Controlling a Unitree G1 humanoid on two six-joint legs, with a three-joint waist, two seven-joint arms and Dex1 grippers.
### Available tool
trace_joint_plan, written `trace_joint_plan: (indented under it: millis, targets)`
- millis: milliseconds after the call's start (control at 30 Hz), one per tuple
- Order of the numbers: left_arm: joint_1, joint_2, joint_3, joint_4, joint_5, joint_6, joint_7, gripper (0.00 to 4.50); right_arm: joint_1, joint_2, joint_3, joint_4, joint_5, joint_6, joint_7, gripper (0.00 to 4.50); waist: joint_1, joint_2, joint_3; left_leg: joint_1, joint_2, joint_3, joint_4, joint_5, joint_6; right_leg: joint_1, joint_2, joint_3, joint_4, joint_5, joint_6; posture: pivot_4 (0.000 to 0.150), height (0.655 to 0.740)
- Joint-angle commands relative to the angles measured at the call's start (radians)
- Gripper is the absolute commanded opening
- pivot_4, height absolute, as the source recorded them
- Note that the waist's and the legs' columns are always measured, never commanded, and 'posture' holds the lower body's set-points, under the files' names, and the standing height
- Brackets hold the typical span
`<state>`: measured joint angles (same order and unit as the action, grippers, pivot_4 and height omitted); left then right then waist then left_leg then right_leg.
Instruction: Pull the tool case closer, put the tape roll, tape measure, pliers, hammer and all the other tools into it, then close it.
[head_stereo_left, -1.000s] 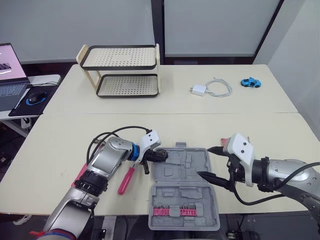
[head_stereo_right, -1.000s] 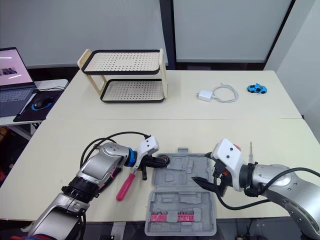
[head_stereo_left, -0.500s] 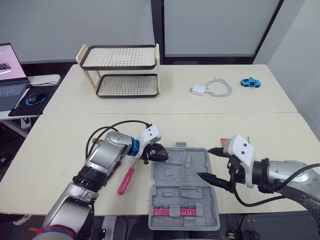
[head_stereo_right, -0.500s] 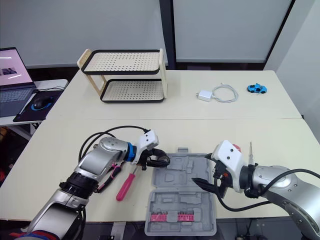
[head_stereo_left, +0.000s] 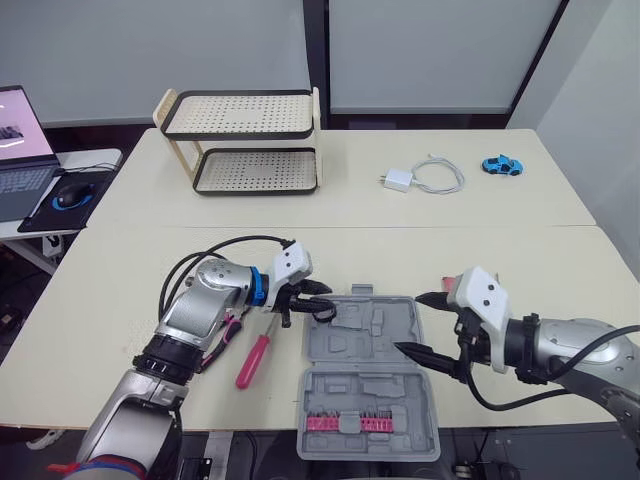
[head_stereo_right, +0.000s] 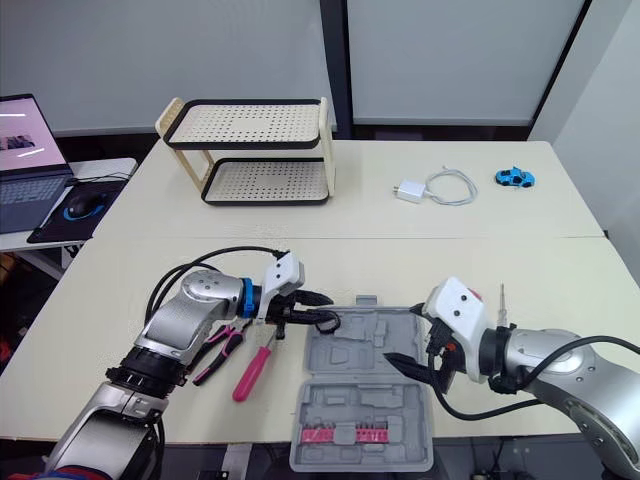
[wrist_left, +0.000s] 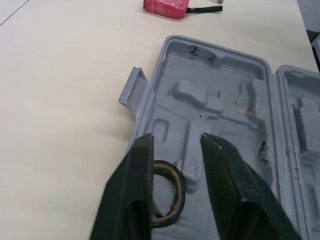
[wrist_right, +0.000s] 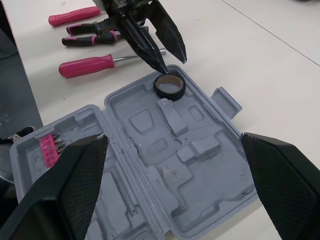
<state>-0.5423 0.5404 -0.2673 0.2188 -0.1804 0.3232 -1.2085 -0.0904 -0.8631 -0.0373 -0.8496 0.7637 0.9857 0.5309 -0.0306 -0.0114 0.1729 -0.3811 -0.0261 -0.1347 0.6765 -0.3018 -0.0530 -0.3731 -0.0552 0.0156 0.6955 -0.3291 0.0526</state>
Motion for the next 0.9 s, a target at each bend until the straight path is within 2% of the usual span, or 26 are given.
trace_joint_plan:
  millis: [33, 433, 733, 900]
  targets:
    - [0.002, -0.017, 0.009, 0.029, 0.006, -0.067, 0.003, 0.69, -0.011, 0.003, -0.011, -0.028, -0.004, -0.023, 0.001, 4.50, 0.000, 0.000, 0.000, 0.000, 0.000, 0.000, 0.000, 0.000, 0.000, 0.000, 0.000, 0.000, 0.000, 0.000, 0.000, 0.150, 0.7400]
    - [0.005, -0.076, -0.009, 0.185, 0.054, -0.197, 0.017, 0.69, -0.017, 0.007, -0.009, -0.030, 0.004, -0.016, -0.005, 4.50, 0.000, 0.000, 0.000, 0.000, -0.001, 0.000, 0.000, 0.000, 0.000, 0.000, 0.000, 0.000, 0.000, 0.000, 0.000, 0.150, 0.7400]
    - [0.004, -0.102, -0.041, 0.333, 0.153, -0.320, 0.061, 0.69, -0.017, 0.007, -0.010, -0.037, 0.009, -0.013, -0.008, 4.50, 0.000, 0.000, 0.000, 0.001, -0.002, 0.000, 0.000, 0.000, 0.000, 0.001, 0.000, 0.000, 0.000, 0.000, 0.000, 0.150, 0.7400]
    - [0.001, -0.111, -0.032, 0.358, 0.142, -0.334, 0.050, 0.69, -0.017, 0.006, -0.015, -0.038, 0.011, -0.013, -0.008, 4.50, 0.000, 0.000, -0.001, 0.001, -0.002, -0.001, 0.000, 0.000, 0.000, 0.001, 0.000, 0.000, 0.000, 0.000, 0.000, 0.150, 0.7400]
